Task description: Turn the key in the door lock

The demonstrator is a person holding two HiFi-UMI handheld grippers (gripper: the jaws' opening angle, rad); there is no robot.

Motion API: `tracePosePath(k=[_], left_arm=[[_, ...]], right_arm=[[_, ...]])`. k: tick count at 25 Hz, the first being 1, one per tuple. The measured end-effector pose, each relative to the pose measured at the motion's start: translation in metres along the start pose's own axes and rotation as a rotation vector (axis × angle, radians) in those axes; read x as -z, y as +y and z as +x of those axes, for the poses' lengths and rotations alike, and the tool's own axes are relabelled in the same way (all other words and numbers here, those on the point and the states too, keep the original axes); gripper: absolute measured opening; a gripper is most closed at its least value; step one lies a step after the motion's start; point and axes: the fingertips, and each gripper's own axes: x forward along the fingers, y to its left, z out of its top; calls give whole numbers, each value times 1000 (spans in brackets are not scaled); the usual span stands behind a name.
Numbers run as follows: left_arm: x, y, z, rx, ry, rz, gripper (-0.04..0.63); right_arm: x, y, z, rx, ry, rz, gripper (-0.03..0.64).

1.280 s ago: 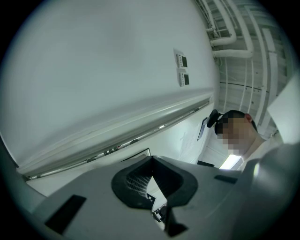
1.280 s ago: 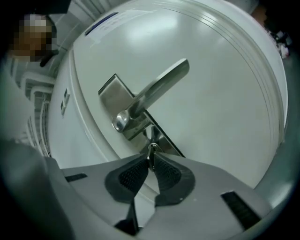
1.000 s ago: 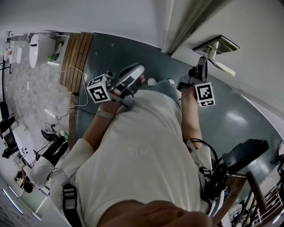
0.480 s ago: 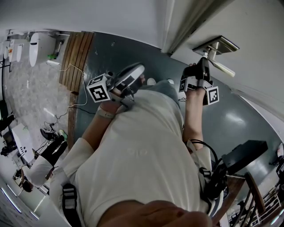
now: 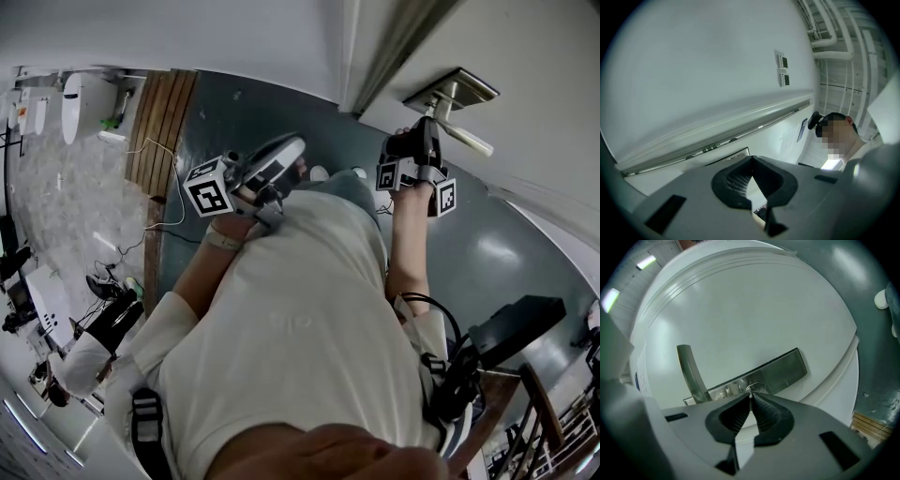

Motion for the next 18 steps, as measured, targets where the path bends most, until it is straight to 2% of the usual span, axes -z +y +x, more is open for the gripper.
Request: tracePosePath(k=[5, 7, 9, 10, 11, 12, 16, 18], left_arm=[[0, 1, 0, 8, -10, -14, 9], [1, 3, 1, 12, -10, -22, 9], [2, 4, 2, 16, -13, -30, 9], [2, 5, 2, 18, -15, -34, 9], [2, 5, 2, 20, -18, -37, 9], [3, 5, 2, 22, -21, -41, 9], [2, 4, 3, 38, -30, -47, 9], [0, 3, 2, 48, -33, -45, 9]], right_arm=[[7, -1, -3, 40, 47, -112, 44], [21, 2, -10, 53, 119, -171, 88], [36, 7, -21, 60, 215, -277, 106], [41, 10, -27, 63, 263, -369, 109], [43, 12, -33, 72, 307, -501, 110], [42, 14, -39, 87, 347, -678, 110], [41, 30, -51, 82, 449, -1587, 110], [41, 32, -53, 75, 467, -1956, 110]])
